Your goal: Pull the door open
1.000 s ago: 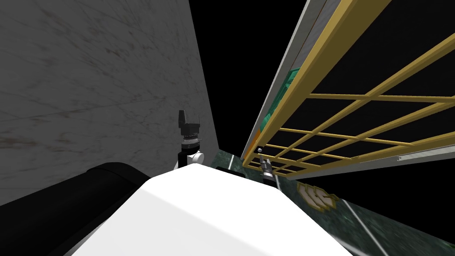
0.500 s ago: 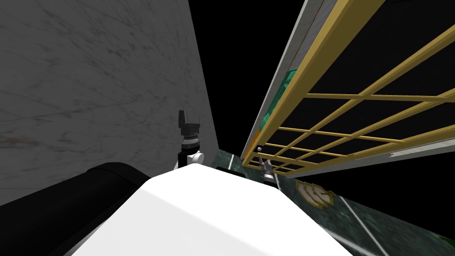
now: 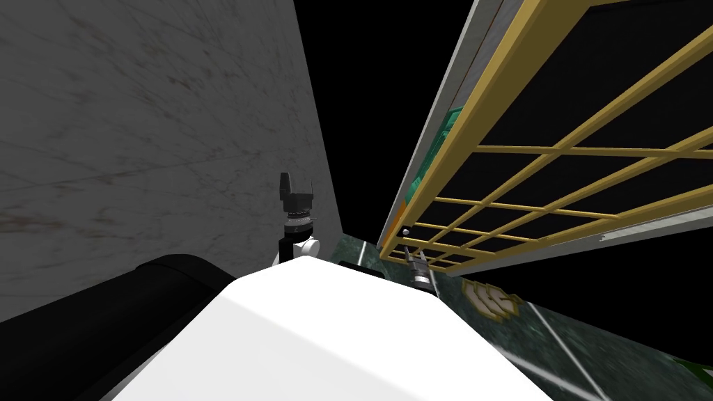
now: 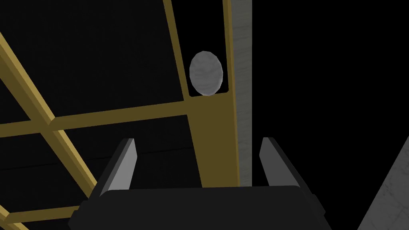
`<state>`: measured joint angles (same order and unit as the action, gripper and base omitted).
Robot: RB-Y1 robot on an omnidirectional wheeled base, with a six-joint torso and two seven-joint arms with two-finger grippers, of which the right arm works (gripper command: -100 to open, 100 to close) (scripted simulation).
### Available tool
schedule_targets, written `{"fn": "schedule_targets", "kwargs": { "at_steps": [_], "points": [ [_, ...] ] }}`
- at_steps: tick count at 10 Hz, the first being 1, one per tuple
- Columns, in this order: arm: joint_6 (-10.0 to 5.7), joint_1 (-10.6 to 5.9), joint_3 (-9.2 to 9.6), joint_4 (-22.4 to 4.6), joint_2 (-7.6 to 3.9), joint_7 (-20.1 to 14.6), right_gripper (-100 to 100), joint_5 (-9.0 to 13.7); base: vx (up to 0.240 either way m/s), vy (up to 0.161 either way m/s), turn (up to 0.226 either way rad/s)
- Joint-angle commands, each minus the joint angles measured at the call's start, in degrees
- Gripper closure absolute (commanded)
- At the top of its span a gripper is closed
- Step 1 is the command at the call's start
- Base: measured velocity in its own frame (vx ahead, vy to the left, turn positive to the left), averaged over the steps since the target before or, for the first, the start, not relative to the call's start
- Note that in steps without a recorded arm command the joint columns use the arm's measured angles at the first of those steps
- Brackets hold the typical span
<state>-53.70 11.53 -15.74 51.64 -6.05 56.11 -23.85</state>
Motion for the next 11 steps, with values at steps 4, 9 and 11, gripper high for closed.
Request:
{"fn": "schedule_targets", "kwargs": {
  "at_steps": [4,9,11],
  "points": [
    [-1.12,1.36,-0.25,0.6,-0.37,6.3,-100,-3.0,-0.019,0.015,-0.022],
    [0.21,-0.16,-0.19,0.3,0.73,7.1,-100,-2.9,0.127,-0.003,-0.010],
    [0.81,-0.88,-0.18,0.1,1.33,7.7,-100,-2.9,0.214,-0.018,0.020]
  ]
}}
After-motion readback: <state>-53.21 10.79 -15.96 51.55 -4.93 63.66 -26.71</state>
